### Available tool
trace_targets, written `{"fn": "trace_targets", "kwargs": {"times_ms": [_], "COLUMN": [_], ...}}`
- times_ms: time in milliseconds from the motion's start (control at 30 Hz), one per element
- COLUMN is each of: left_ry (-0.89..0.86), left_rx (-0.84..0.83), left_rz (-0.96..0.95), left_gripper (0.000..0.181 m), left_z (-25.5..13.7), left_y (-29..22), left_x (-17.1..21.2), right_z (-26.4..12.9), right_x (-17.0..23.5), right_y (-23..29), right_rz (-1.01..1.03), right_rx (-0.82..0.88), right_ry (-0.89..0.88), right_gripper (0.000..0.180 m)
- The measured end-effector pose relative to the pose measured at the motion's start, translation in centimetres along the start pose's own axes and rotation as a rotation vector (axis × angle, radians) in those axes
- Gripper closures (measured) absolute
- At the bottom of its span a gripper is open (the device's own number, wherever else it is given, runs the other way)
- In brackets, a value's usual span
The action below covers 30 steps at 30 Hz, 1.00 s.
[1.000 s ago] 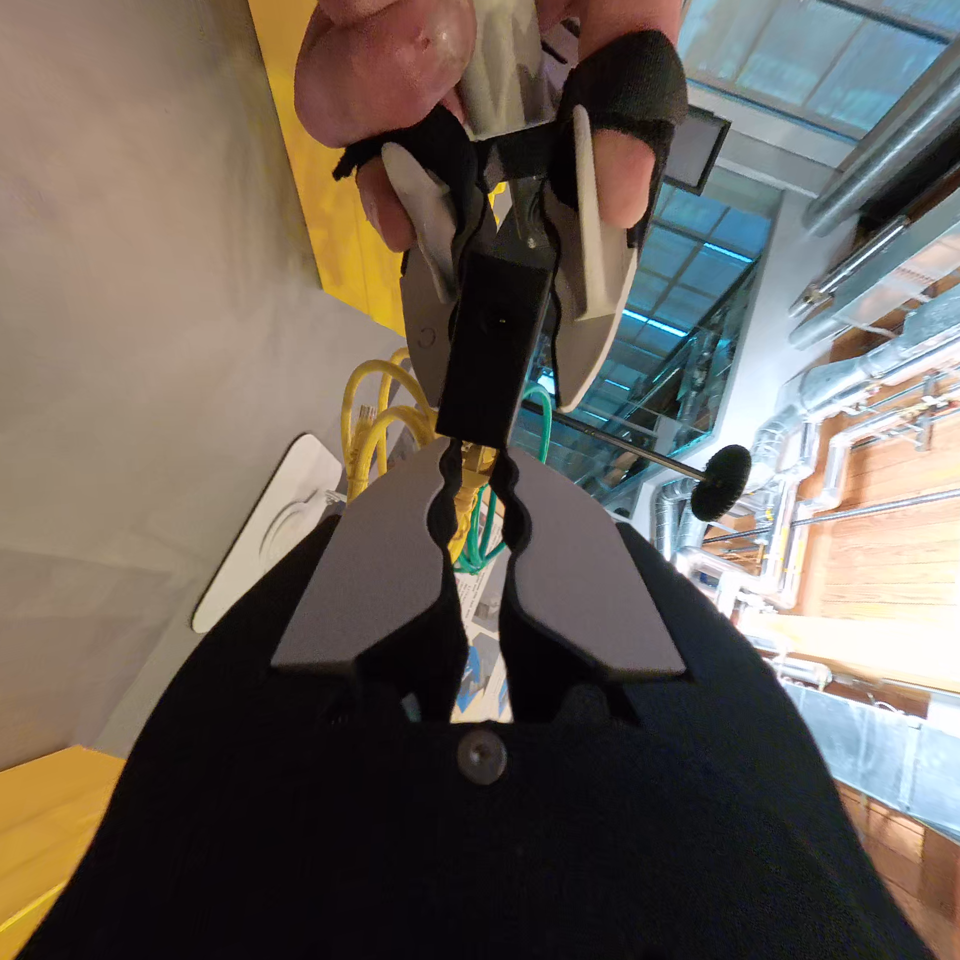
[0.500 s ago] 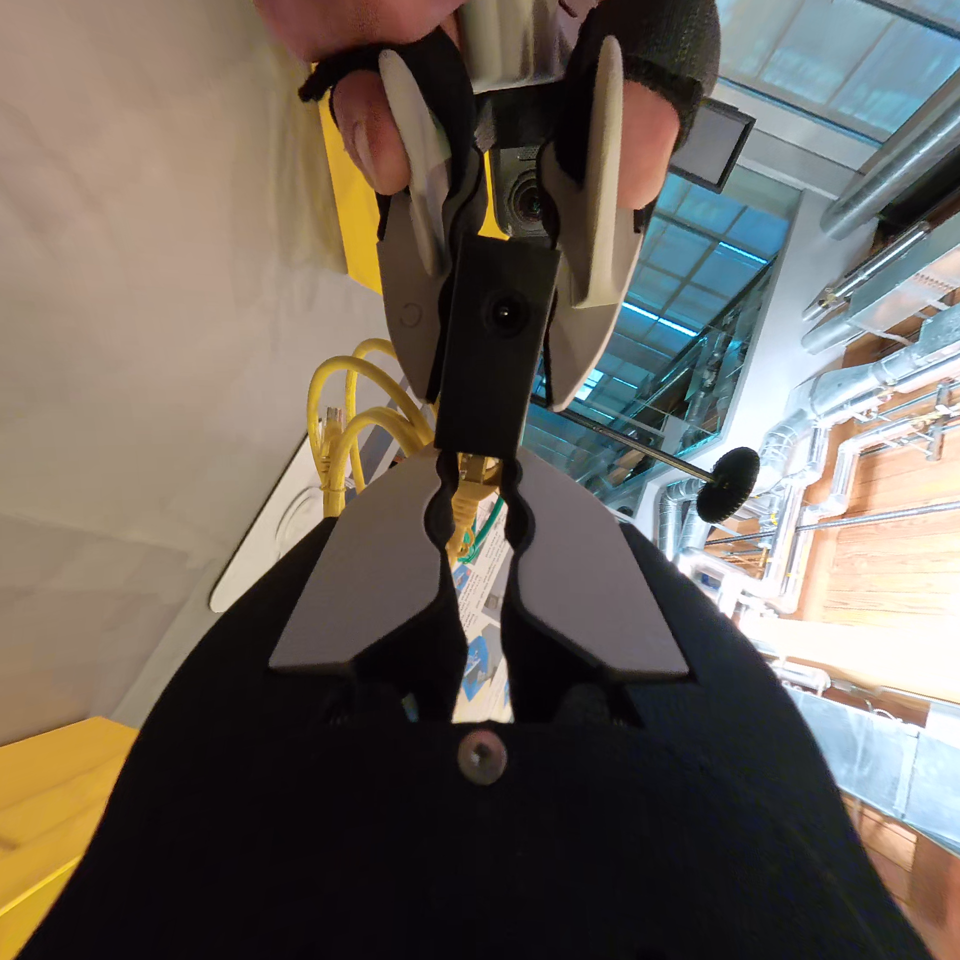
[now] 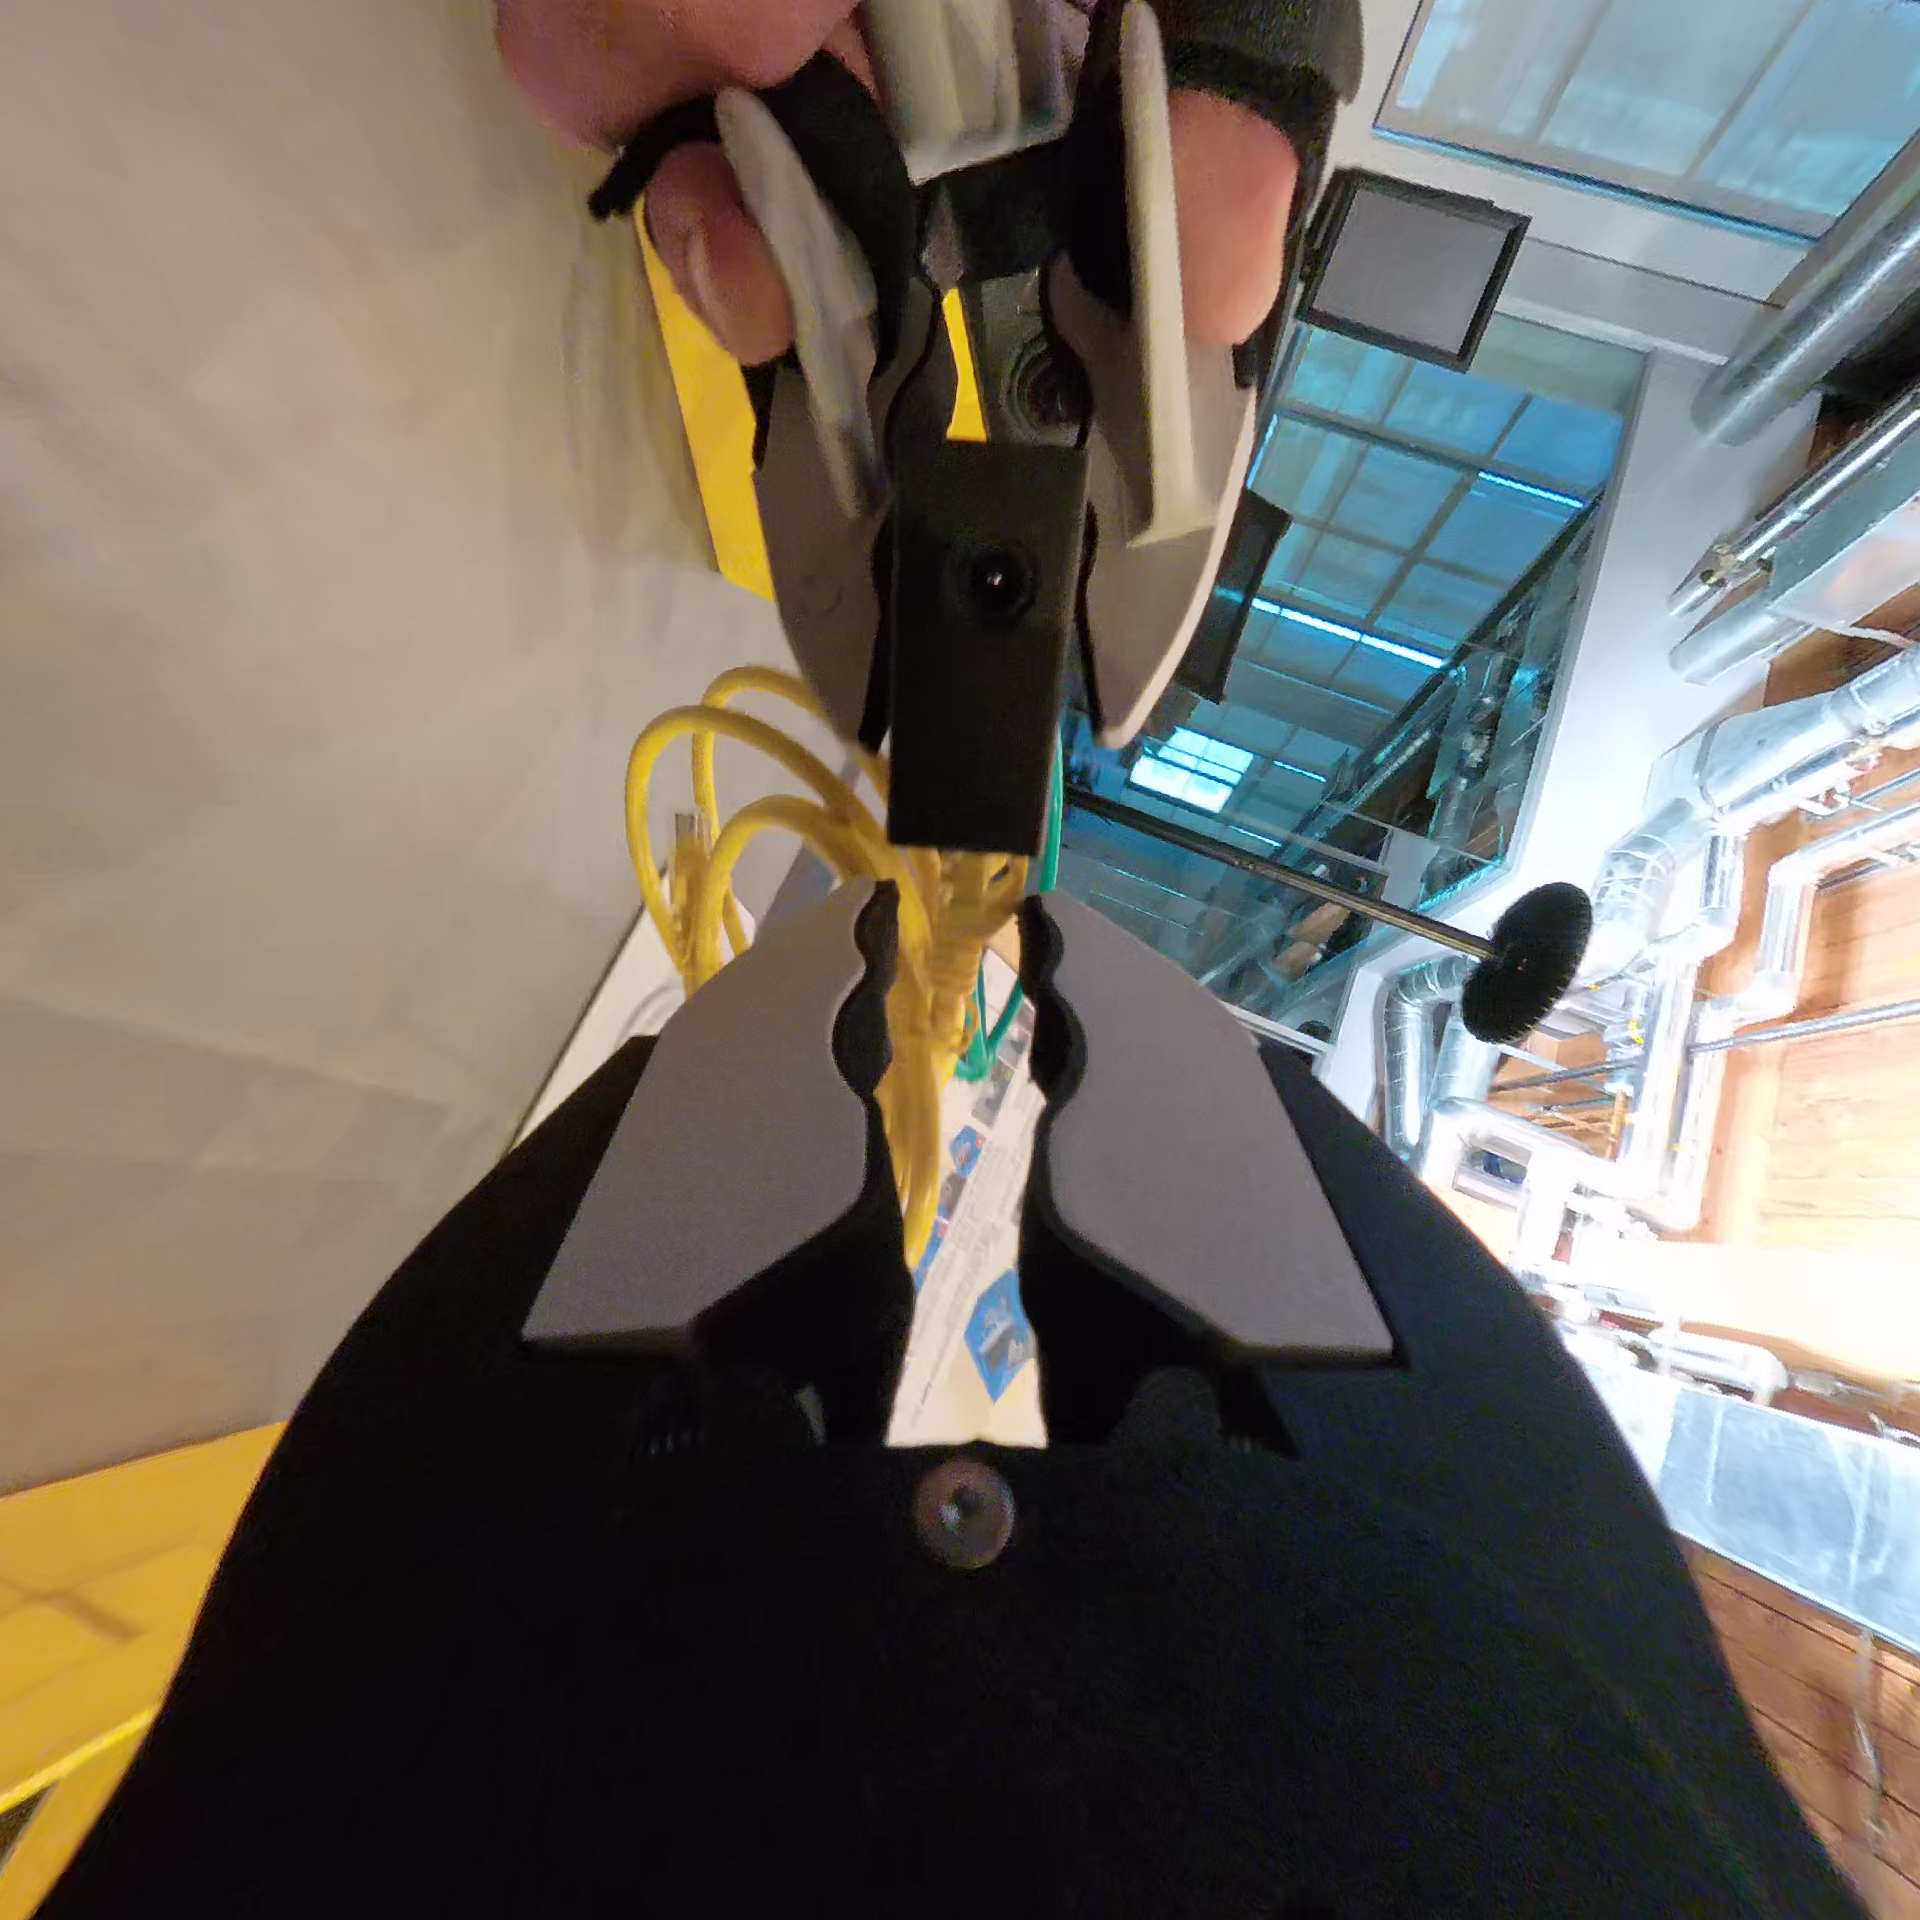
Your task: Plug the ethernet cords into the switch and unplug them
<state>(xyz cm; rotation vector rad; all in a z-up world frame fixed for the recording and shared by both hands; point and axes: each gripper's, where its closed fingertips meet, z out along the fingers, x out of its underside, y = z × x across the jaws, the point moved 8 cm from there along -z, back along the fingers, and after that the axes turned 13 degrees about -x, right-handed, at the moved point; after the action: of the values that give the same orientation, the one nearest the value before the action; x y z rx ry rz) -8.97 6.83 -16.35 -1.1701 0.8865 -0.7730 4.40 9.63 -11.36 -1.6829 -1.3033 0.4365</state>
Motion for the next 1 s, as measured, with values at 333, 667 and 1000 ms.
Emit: {"fn": "trace_targets", "kwargs": {"times_ms": [333, 667, 1000], "left_ry": [0.046, 0.06, 0.076], "left_rx": [-0.021, -0.031, 0.01], "left_rz": [-0.001, -0.03, 0.002], "left_gripper": [0.148, 0.148, 0.148], "left_z": [0.6, 0.7, 0.7], "left_y": [0.2, 0.8, 0.1], "left_x": [0.5, 0.9, 0.8], "right_z": [-0.1, -0.2, -2.0], "right_x": [-0.2, -0.5, 0.0], "right_y": [0.5, 0.4, 0.1], "right_rz": [-0.151, -0.137, -0.092], "right_rx": [0.0, -0.113, -0.043], "right_ry": [0.053, 0.059, -0.083], "right_gripper": [0.156, 0.166, 0.164]}}
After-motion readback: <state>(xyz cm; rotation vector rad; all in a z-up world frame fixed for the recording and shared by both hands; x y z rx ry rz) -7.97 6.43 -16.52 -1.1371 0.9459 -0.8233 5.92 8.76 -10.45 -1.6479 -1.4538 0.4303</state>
